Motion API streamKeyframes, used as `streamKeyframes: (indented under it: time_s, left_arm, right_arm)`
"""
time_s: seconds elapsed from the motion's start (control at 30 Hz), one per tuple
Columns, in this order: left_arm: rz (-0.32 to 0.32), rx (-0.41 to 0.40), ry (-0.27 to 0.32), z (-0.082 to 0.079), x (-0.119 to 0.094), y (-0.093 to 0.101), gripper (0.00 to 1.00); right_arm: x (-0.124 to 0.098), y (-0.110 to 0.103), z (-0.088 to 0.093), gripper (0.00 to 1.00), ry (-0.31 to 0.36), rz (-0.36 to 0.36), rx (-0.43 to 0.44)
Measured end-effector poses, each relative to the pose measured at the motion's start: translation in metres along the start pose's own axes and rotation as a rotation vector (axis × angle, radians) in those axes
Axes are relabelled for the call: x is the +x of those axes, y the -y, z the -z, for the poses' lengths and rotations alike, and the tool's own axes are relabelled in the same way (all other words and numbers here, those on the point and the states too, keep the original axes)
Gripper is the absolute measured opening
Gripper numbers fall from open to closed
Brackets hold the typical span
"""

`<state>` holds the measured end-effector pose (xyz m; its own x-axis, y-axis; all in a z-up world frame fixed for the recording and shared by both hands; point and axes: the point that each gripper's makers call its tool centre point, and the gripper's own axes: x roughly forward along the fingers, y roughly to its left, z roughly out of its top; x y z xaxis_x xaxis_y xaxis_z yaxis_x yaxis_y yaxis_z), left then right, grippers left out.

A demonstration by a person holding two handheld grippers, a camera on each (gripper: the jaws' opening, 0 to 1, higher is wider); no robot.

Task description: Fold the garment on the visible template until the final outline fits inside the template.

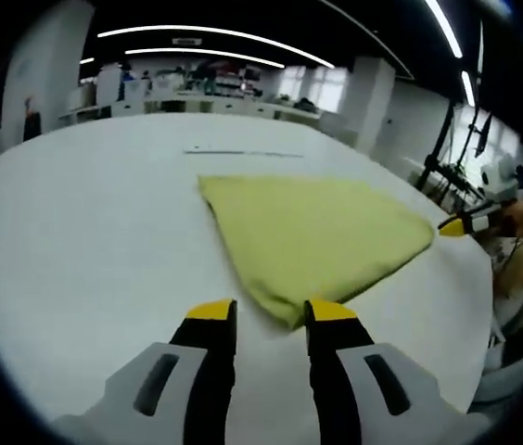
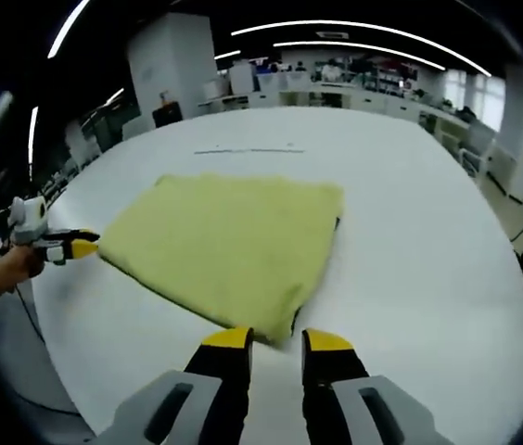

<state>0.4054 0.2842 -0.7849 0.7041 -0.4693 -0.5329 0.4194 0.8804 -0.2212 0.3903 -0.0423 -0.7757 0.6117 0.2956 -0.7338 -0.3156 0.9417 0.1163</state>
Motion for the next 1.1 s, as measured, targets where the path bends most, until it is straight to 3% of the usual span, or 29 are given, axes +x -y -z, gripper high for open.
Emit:
streamKeyframes:
  time_s: [0.17,0.27,0.47,0.77,1.1]
  left_arm:
    - [0.007,-0.047,0.012,0.002,0.002,0.001,0.21]
    - [0.015,-0.058,0.016,0.003,0.003,0.002,0.19]
    - [0.032,-0.099,0.022,0.005,0.004,0.007,0.13]
    - [0.066,-0.128,0.038,0.005,0.003,0.010,0.00]
    - [0.067,-0.118,0.032,0.005,-0.005,0.003,0.00]
  right_arm:
    - [0.005,0.002,0.000,0.07,0.015,0.031,0.034]
    - [0.008,0.002,-0.002,0.07,0.029,0.043,0.095]
    - [0.014,0.005,0.000,0.03,0.027,0.077,0.124]
    - [0.012,0.009,0.001,0.00,0.027,0.090,0.086]
    - [0.009,0.014,0.001,0.00,0.020,0.055,0.019]
